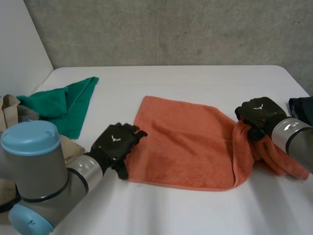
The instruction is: Fold the laundry.
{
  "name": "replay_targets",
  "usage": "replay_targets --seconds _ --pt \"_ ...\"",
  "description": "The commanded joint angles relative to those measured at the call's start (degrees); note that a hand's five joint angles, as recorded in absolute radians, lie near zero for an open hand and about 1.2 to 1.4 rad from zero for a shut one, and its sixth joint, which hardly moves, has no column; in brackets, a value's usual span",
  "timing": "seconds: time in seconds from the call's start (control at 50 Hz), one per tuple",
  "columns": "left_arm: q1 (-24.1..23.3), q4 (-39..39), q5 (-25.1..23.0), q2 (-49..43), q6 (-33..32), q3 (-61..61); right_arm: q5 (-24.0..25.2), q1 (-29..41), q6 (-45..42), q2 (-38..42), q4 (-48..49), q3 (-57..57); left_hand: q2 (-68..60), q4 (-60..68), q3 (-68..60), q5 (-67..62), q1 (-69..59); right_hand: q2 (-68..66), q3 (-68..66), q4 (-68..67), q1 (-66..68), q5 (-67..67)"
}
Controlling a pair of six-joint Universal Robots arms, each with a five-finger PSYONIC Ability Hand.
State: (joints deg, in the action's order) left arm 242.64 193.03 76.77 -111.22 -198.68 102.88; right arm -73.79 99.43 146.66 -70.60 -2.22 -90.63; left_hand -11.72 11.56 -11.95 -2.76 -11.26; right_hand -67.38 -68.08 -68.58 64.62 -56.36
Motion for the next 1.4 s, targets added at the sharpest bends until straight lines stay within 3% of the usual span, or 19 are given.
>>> replay_targets --seconds 0.02,0.38,0.76,0.86,0.96,1.16,1.2,1.22,1.32,1.4 --pt "-0.8 1.0 0.0 -2.2 -1.1 0.8 -0.2 0.0 0.5 -1.3 -0.1 -0.4 -6.0 6.2 -5.8 -5.0 -6.5 -12.6 -11.9 -11.4 15.4 -13.6" --pt "-3.7 3.0 1.4 -7.8 -1.9 -2.2 -0.4 0.0 0.5 -1.2 1.7 -2.4 -10.3 10.4 -10.0 -9.2 -10.7 -12.6 -11.9 -11.4 15.4 -13.6" --pt "-3.5 4.3 4.1 -12.7 -2.8 -7.7 -0.4 -0.2 0.6 -0.2 4.2 -4.7 -19.2 19.3 -18.9 -18.1 -19.6 -12.6 -11.9 -11.4 15.4 -13.6" --pt "-3.7 4.4 5.4 -14.8 -4.3 -10.9 -0.4 -0.6 0.6 -0.1 4.7 -5.3 -27.6 27.7 -27.3 -26.5 -28.0 -12.6 -11.9 -11.4 15.4 -13.6" --pt "-3.6 4.6 7.3 -14.4 -4.3 -13.3 -0.4 -1.1 0.4 -0.1 4.7 -5.5 -47.1 47.2 -46.9 -46.0 -47.5 -12.6 -11.9 -11.4 15.4 -13.6" --pt "-5.1 7.5 9.1 -14.6 -2.7 -15.0 -0.3 -1.7 0.5 -0.2 4.8 -5.8 -46.7 46.9 -46.5 -45.7 -47.2 -12.6 -11.9 -11.4 15.4 -13.6" --pt "-5.3 7.5 8.8 -15.2 -3.3 -14.9 -0.3 -1.7 0.5 -0.2 4.8 -5.9 -54.6 54.8 -54.4 -53.6 -55.1 -12.6 -11.9 -11.4 15.4 -13.6" --pt "-5.4 7.3 8.7 -15.6 -4.0 -14.8 -0.3 -1.7 0.4 -0.2 4.8 -5.9 -67.8 68.0 -67.6 -66.8 -68.3 -12.6 -11.9 -11.4 15.4 -13.6" --pt "-5.0 6.1 9.7 -13.4 -5.9 -14.2 -0.3 -1.5 0.5 -1.1 4.2 -5.0 -68.3 68.4 -68.0 -67.2 -68.7 -12.6 -11.9 -11.4 15.4 -13.6" --pt "-3.3 4.9 10.9 -5.2 -6.0 -12.1 -0.5 -1.2 0.1 -4.0 1.4 -2.7 -68.3 68.4 -68.0 -67.2 -68.7 -12.6 -11.9 -11.4 15.4 -13.6"
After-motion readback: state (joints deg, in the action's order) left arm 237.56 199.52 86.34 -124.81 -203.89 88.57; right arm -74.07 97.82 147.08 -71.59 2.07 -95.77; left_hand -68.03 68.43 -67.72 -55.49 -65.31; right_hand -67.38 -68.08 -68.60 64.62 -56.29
